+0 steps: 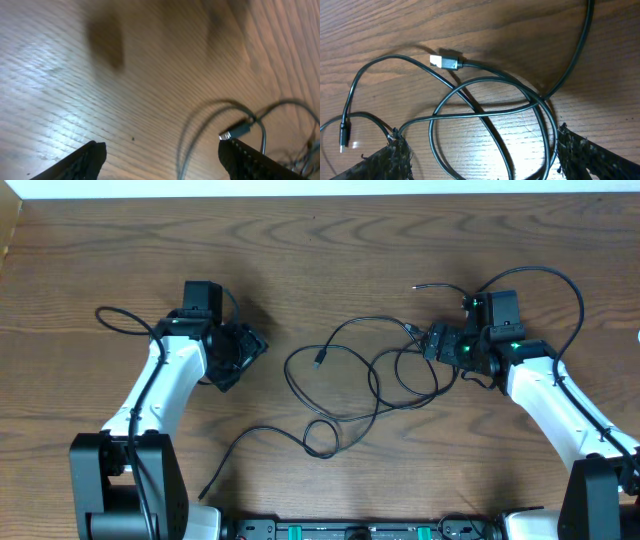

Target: Untangle cables

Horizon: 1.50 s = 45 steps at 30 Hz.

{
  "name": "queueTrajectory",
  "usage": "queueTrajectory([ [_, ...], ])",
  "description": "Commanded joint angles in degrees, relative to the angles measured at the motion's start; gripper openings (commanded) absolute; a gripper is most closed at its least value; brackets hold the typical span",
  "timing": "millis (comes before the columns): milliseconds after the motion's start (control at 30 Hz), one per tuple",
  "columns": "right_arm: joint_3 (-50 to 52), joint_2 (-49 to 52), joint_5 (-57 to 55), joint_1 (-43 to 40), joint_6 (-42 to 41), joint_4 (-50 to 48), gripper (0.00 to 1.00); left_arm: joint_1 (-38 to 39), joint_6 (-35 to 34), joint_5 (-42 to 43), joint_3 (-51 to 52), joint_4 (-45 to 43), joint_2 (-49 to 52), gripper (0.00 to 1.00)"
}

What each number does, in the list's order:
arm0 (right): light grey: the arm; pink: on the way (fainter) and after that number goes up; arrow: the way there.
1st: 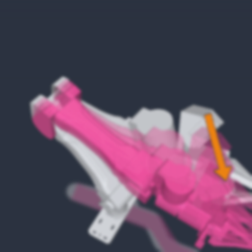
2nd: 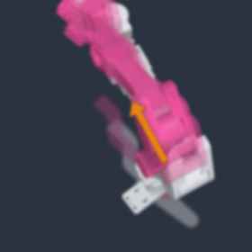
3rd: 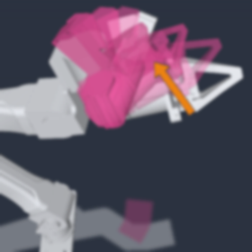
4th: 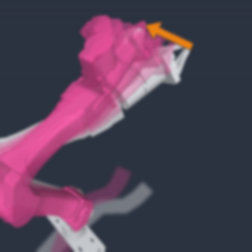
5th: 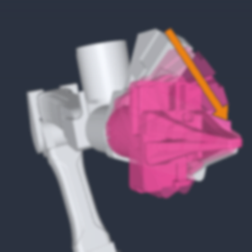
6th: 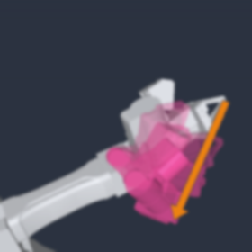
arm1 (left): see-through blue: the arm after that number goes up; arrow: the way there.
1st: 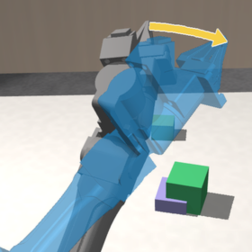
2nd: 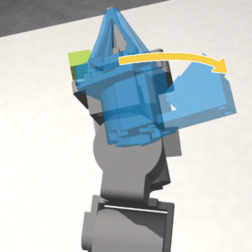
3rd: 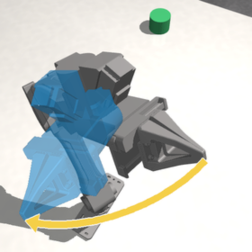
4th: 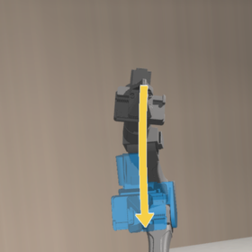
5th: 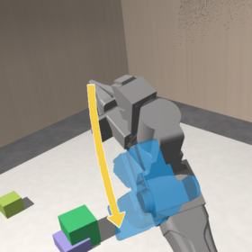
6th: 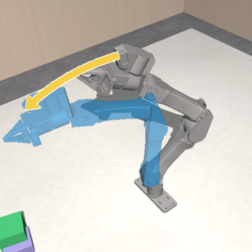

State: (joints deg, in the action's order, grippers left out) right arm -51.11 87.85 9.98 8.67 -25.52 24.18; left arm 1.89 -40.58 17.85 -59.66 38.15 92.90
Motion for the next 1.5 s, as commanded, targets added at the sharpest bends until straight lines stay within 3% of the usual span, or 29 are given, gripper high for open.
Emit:
queueTrajectory([
  [0,0.57,-0.09,-0.87,0.44,-0.59,0.00,0.91,1.27,6.51,4.04,-0.39,0.46,0.44,0.79],
  [100,0.57,-0.09,-0.85,0.44,-0.59,0.02,0.91,2.84,6.71,6.05,-0.39,1.73,0.44,0.80],
  [167,0.57,-0.09,-0.87,0.44,-0.59,0.02,0.91,5.46,15.47,7.67,-0.39,1.84,0.44,0.82],
  [300,0.57,-0.09,-0.87,0.44,-0.59,0.07,0.91,10.25,24.92,7.61,-0.39,0.92,0.44,0.82],
  [400,0.59,-0.09,-0.90,0.44,-0.57,0.28,0.93,14.43,23.96,6.21,-0.39,0.33,0.44,0.83],
  [633,0.57,-0.09,-1.84,0.44,-0.57,1.29,0.94,18.78,-9.62,7.41,-0.39,2.99,0.44,0.84],
  [733,0.59,-0.09,-1.92,0.44,-0.57,1.92,0.94,20.90,-17.97,11.37,-0.39,3.13,0.44,0.84],
  [900,0.59,-0.09,-1.92,0.44,-0.57,2.43,0.95,24.26,-32.28,10.84,-0.39,3.10,0.46,0.84],
  [1100,0.57,-0.09,-1.92,0.42,-0.57,2.64,0.95,29.05,-42.27,8.41,-0.39,3.76,0.46,0.84],
  [1300,0.57,-0.09,-1.92,0.42,-0.57,2.89,0.96,33.29,-46.84,5.53,-0.39,8.20,0.46,0.84],
  [1367,0.59,-0.09,-1.92,0.42,-0.57,2.91,0.96,33.81,-47.30,4.04,-0.33,9.09,0.46,0.93],
  [1467,0.59,-0.09,-1.92,0.42,-0.57,3.06,0.96,34.67,-48.35,3.48,-0.02,9.38,0.46,0.94],
])
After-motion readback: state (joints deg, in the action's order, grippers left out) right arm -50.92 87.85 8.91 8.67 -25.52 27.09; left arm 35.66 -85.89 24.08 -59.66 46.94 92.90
